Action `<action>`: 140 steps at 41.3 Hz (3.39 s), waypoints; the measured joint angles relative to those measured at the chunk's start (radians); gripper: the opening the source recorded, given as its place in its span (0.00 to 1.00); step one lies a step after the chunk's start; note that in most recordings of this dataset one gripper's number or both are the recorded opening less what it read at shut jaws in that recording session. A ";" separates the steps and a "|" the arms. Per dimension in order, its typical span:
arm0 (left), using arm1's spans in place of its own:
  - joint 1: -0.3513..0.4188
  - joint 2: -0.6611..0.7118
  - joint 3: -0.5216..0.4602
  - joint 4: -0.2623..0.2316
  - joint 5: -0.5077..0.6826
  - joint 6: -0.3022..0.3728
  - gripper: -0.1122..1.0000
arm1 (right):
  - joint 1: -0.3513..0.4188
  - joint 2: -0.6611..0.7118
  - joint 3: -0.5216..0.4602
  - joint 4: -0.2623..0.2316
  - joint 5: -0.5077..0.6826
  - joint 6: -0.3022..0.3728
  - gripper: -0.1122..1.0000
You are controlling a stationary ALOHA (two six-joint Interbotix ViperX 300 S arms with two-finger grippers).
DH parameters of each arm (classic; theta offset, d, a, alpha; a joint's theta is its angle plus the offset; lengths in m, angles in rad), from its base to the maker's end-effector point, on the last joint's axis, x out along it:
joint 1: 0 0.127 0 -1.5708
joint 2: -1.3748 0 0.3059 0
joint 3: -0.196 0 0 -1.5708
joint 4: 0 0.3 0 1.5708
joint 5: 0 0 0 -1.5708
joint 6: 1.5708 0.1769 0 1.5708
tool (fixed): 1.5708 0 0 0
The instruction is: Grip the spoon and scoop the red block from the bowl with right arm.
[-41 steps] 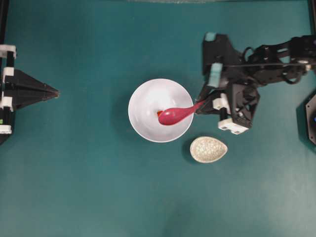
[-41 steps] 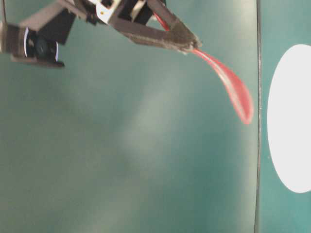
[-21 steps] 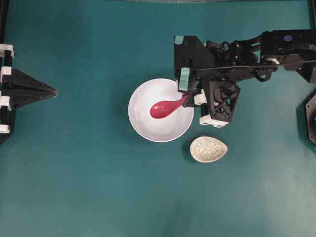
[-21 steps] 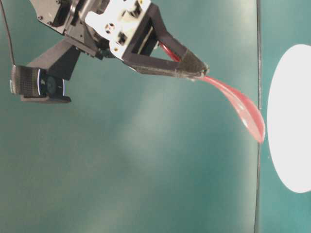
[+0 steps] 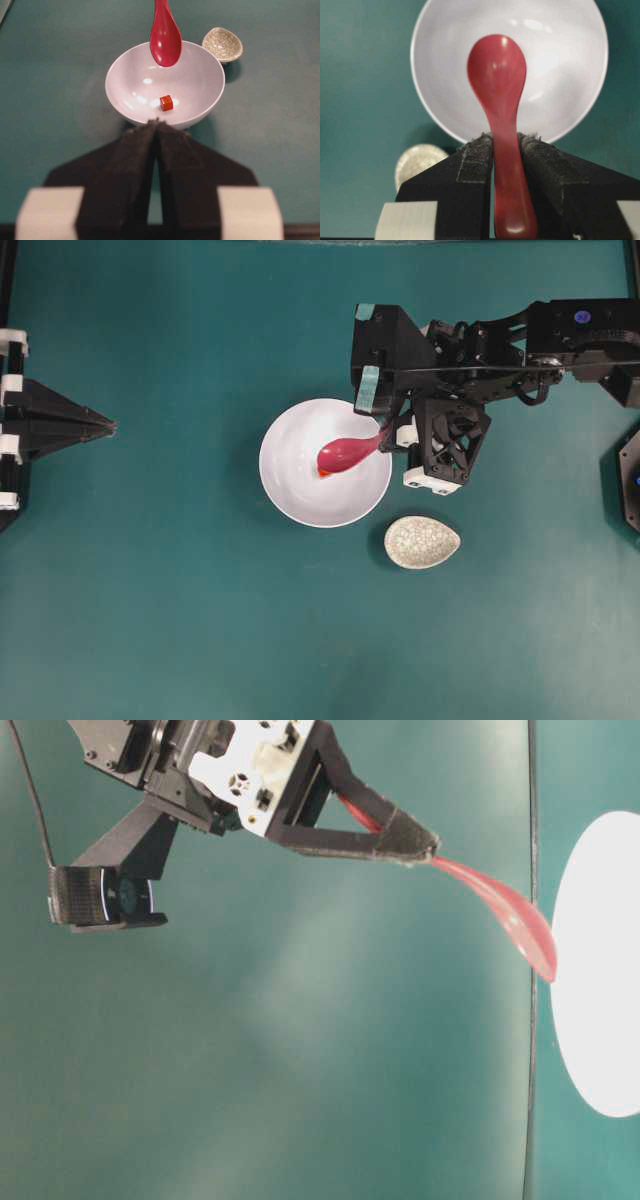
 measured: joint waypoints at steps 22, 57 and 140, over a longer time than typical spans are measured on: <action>0.000 0.000 0.000 0.000 0.000 0.000 0.10 | 0.000 0.118 -0.021 -0.020 0.048 0.060 0.32; -0.002 0.000 0.002 0.000 0.000 0.000 0.10 | 0.008 0.213 -0.075 -0.023 0.035 0.055 0.31; 0.000 0.000 0.002 0.000 -0.002 0.000 0.10 | 0.026 -0.021 -0.147 -0.066 0.235 0.202 0.14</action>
